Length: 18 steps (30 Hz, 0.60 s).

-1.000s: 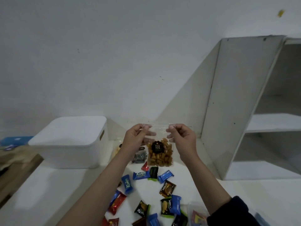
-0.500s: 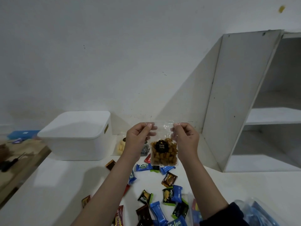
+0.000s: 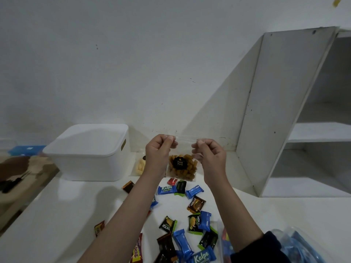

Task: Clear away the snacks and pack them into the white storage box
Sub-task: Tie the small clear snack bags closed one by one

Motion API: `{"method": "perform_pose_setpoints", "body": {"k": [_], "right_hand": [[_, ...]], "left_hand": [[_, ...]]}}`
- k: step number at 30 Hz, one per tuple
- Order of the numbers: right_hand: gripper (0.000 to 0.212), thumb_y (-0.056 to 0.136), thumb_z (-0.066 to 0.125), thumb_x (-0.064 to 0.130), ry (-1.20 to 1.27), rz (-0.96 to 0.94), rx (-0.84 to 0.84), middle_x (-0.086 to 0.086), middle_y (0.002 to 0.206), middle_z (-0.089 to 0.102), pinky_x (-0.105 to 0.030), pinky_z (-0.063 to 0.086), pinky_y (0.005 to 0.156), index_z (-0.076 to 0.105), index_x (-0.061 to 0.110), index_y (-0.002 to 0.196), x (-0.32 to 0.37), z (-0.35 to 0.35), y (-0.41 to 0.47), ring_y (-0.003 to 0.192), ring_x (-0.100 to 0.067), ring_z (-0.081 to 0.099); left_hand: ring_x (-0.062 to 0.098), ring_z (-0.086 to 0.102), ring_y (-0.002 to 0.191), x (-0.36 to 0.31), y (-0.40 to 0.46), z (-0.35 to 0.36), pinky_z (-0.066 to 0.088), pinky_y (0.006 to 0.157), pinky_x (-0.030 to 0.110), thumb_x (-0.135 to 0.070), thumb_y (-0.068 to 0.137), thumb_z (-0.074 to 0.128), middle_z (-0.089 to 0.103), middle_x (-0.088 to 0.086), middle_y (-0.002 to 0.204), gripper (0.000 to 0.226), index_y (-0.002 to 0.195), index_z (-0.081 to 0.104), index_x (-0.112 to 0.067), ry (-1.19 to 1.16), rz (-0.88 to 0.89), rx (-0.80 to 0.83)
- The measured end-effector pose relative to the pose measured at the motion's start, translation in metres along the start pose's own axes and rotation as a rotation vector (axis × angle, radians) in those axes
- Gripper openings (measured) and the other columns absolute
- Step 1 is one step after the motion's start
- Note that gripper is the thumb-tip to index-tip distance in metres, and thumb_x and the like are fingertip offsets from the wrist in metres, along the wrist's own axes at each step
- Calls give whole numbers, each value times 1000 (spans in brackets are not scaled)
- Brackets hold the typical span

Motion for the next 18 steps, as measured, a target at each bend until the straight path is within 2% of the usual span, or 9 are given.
{"method": "perform_pose_setpoints", "body": {"k": [5,9,12,15,18], "right_hand": [[11,86,63,6,-135,-46,69,0,72,69,-23,53,63,67,12,78,3,3,2,65,-9,63],[14,85,64,4,-130,-92,61,-2,70,67,-31,55,71,67,14,75,5,2,4,71,-16,63],[15,85,64,2,-101,-105,62,0,68,67,-33,56,76,68,13,75,7,1,4,72,-17,64],[12,85,63,2,-99,-99,74,0,68,68,-31,56,74,67,9,76,7,1,4,70,-15,64],[9,86,61,2,-65,-65,91,0,71,70,-30,57,74,66,4,79,6,3,2,73,-14,66]], "left_hand": [[7,60,71,0,-1,2,48,74,25,-12,93,53,65,-4,73,19,81,67,-16,4,-39,34],[9,61,74,1,-4,3,48,77,30,-12,94,51,66,-6,72,21,82,67,-17,-29,-90,57],[13,60,77,3,-5,3,46,77,33,-11,94,50,67,-6,72,22,82,68,-17,-69,-122,113],[10,58,75,1,-7,4,46,73,28,-14,91,57,68,-7,74,13,84,67,-18,-13,-101,174],[0,58,67,-3,-9,7,47,65,17,-11,88,61,67,-8,72,11,81,66,-18,46,-51,169]]}}
Point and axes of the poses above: each hand's wrist, its own y-axis towards the middle knuckle, its own z-axis out of the palm, x = y × z, the point moved 3 cm from there along y, towards the middle knuckle
